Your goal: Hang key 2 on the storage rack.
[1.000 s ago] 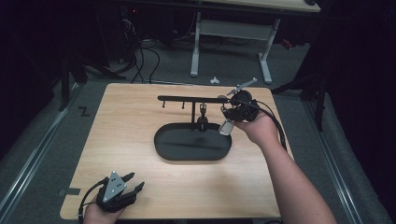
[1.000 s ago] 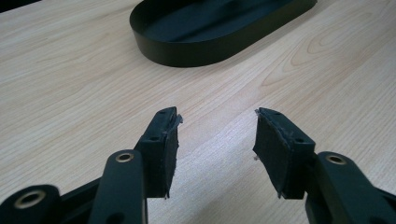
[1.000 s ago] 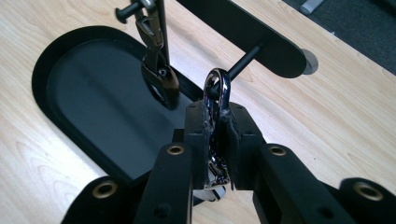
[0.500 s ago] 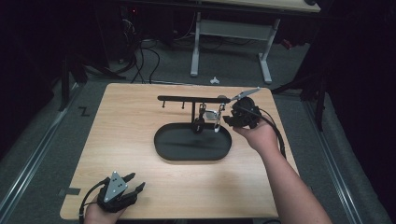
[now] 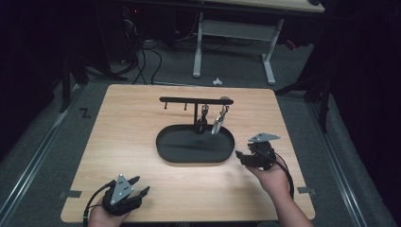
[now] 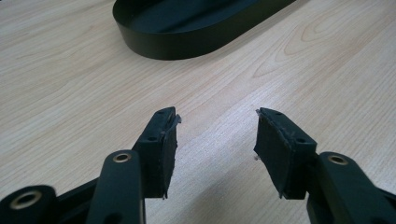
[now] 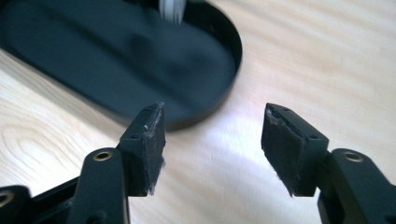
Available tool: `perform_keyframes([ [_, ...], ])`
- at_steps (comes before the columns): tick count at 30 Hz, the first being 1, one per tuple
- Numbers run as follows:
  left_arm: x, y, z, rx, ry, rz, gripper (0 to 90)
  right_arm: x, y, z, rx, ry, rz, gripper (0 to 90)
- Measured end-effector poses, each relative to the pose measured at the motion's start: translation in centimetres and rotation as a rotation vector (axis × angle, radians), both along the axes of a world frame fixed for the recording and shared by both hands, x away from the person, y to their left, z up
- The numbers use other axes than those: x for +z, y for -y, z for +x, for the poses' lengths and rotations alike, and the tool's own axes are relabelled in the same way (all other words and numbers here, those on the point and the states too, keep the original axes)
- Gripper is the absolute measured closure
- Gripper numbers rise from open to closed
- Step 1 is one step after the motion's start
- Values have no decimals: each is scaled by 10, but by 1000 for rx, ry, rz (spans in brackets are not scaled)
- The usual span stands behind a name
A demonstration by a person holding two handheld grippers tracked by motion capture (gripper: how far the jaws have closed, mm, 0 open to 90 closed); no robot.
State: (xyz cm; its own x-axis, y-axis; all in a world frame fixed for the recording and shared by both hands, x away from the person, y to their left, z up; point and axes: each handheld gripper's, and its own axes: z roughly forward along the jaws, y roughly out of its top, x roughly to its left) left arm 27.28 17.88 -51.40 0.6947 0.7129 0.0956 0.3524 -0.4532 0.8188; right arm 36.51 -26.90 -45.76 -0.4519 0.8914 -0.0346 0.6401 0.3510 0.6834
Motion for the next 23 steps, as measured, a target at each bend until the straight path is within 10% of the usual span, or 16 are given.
perform_keyframes([
  [13,-3,3,1,6,-12,-2,462,-60,35,-80,-80,133,42,406],
  [23,-2,4,3,16,-17,-14,447,-59,42,-79,-102,128,74,380],
])
